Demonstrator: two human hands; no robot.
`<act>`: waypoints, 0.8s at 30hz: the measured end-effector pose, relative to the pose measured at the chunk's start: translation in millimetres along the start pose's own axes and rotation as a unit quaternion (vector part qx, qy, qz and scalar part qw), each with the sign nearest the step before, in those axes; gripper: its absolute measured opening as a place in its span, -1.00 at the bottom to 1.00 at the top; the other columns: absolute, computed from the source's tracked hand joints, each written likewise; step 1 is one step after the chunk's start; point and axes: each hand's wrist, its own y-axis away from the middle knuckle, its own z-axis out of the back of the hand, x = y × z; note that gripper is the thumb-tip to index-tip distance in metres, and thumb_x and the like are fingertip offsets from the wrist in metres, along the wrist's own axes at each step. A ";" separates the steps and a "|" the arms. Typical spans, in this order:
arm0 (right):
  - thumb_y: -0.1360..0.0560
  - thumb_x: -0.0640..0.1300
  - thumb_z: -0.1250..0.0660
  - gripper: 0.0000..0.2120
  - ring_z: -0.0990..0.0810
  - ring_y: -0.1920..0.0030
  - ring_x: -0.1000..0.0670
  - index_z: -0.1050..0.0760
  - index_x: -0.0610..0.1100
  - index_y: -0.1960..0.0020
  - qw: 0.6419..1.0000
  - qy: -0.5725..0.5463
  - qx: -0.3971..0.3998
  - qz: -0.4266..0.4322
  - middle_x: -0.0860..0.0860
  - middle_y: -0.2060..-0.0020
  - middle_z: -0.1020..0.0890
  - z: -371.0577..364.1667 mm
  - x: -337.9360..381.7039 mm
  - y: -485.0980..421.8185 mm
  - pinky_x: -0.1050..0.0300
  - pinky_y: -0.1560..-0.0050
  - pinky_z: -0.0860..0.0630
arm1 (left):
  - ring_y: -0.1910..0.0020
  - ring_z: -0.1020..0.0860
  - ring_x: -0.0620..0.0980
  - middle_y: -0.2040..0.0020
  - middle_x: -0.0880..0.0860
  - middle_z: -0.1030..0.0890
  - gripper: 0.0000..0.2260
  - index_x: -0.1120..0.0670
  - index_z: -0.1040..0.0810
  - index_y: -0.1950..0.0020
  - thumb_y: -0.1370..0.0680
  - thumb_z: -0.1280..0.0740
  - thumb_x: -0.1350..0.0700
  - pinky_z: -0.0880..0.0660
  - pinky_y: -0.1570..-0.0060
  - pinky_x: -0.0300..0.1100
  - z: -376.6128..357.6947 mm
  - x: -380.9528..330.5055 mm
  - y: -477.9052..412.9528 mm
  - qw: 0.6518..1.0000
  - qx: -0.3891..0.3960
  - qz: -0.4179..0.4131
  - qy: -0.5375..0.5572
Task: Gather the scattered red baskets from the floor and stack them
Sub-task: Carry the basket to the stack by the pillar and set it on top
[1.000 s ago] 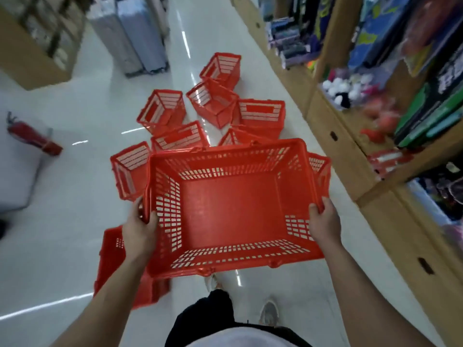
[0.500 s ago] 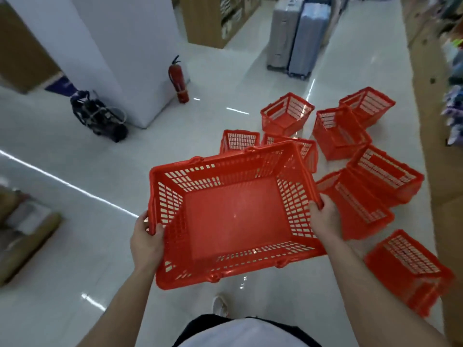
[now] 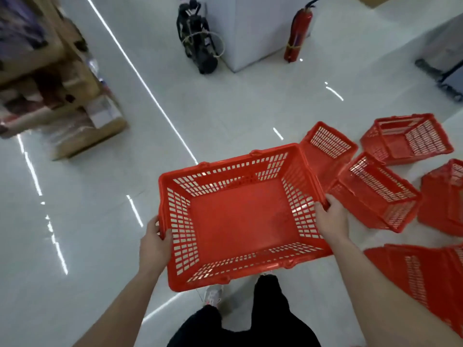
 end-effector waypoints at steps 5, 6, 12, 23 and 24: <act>-0.52 -0.15 -0.29 -0.63 -0.59 -0.19 -0.26 -0.55 -0.26 -0.28 0.996 0.053 0.065 0.031 -0.24 -0.14 -0.65 -66.6 -9.0 -97.7 -0.05 -0.20 -0.45 | 0.23 -0.60 -0.13 -0.20 0.04 -0.62 -0.57 0.00 -0.32 -0.46 -0.62 -0.28 -0.05 -0.56 0.25 -0.18 -63.1 22.6 -35.9 0.995 -0.026 0.095 0.005; -0.54 -0.21 -0.30 -0.64 -0.58 -0.21 -0.25 -0.53 -0.26 -0.31 0.995 0.057 0.073 0.033 -0.23 -0.17 -0.64 -81.4 -12.4 -114.7 -0.01 -0.21 -0.44 | 0.21 -0.61 -0.09 -0.21 0.05 -0.62 -0.57 0.01 -0.32 -0.46 -0.62 -0.29 -0.03 -0.58 0.20 -0.13 -76.4 28.1 -44.3 0.993 -0.034 0.114 0.007; -0.51 -0.28 -0.28 -0.69 -0.61 -0.13 -0.20 -0.56 -0.21 -0.23 0.989 0.063 0.122 0.059 -0.17 -0.10 -0.66 -180.8 -58.0 -204.7 0.00 -0.16 -0.47 | 0.14 -0.58 -0.01 -0.24 0.09 -0.60 -0.54 0.07 -0.29 -0.47 -0.61 -0.32 0.04 -0.51 0.16 -0.11 -161.8 73.3 -109.4 0.983 -0.060 0.173 0.017; -0.49 -0.23 -0.34 -0.70 -0.60 -0.03 -0.07 -0.53 -0.14 -0.22 0.970 0.116 0.212 0.010 0.00 0.04 -0.59 -299.8 -196.9 -266.4 0.14 -0.02 -0.42 | 0.07 -0.60 0.04 -0.10 -0.01 -0.58 -0.49 0.01 -0.26 -0.47 -0.57 -0.36 0.11 -0.47 0.11 -0.07 -286.8 190.0 -171.5 0.972 0.007 0.233 -0.031; -0.49 -0.23 -0.34 -0.69 -0.59 -0.02 -0.06 -0.52 -0.14 -0.24 0.965 0.130 0.226 0.006 0.00 0.04 -0.58 -305.3 -205.1 -266.1 0.13 -0.02 -0.42 | 0.07 -0.58 0.05 -0.12 0.01 -0.58 -0.50 0.02 -0.27 -0.46 -0.56 -0.36 0.11 -0.44 0.09 -0.07 -292.3 196.2 -174.4 0.969 0.022 0.239 -0.050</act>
